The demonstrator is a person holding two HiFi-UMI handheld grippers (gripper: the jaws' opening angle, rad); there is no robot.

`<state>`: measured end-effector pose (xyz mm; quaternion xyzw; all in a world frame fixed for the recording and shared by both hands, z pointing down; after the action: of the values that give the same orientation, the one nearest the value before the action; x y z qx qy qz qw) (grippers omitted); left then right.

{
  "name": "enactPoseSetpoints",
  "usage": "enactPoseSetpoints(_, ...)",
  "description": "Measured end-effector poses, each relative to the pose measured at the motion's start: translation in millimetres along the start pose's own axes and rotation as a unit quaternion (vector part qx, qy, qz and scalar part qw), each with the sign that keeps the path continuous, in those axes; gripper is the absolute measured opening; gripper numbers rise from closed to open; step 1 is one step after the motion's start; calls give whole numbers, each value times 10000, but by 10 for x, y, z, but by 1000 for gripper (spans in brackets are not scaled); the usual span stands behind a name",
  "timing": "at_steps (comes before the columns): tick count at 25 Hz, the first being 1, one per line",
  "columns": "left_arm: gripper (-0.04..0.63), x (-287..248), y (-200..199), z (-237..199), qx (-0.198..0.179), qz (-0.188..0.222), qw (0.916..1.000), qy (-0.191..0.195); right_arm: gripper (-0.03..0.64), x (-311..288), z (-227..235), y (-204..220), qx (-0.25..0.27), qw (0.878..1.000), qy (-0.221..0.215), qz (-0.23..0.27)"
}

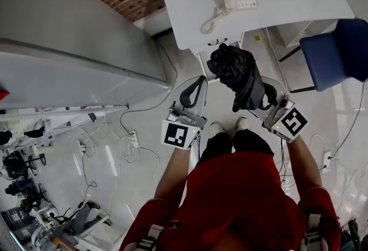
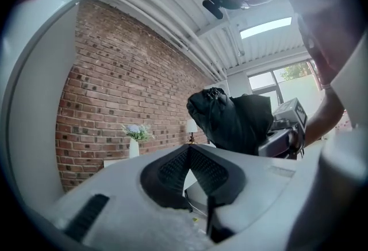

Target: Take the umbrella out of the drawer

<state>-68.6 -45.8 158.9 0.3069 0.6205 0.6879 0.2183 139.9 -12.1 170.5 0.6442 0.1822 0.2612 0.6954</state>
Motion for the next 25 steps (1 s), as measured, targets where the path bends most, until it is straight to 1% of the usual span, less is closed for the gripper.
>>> enactPoseSetpoints(5,5,15,-198,77,-139,232,9994,193,255,-31,-53,-231,19,9997,56,239)
enactPoseSetpoints(8,5,74,-316,103,-174,217,9992,273,255,-42,-100,-339,-47,9990,107,421)
enactPoseSetpoints(11,5,139,-438,106,-123,258,9993,254,255,-44,-165,-408,-128,9981,175,571)
enactPoseSetpoints(21,5,222,-564,89,-201,339,9990,221,255,82,-275,-440,-287,9964,349,711)
enactPoseSetpoints(25,5,232,-571,46,-178,394,9989,192,255,87,-261,-410,-287,9965,423,655)
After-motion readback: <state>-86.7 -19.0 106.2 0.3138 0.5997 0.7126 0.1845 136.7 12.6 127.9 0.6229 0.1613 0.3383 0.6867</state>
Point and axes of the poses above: the fingertips, and each gripper's own axes: x backward along the fingers, z to its right, y out of its underside, the point moved 8 cm from there along x, backward along the fingers, and after that the axes turned 9 degrees about z, right-handed, at the moved point
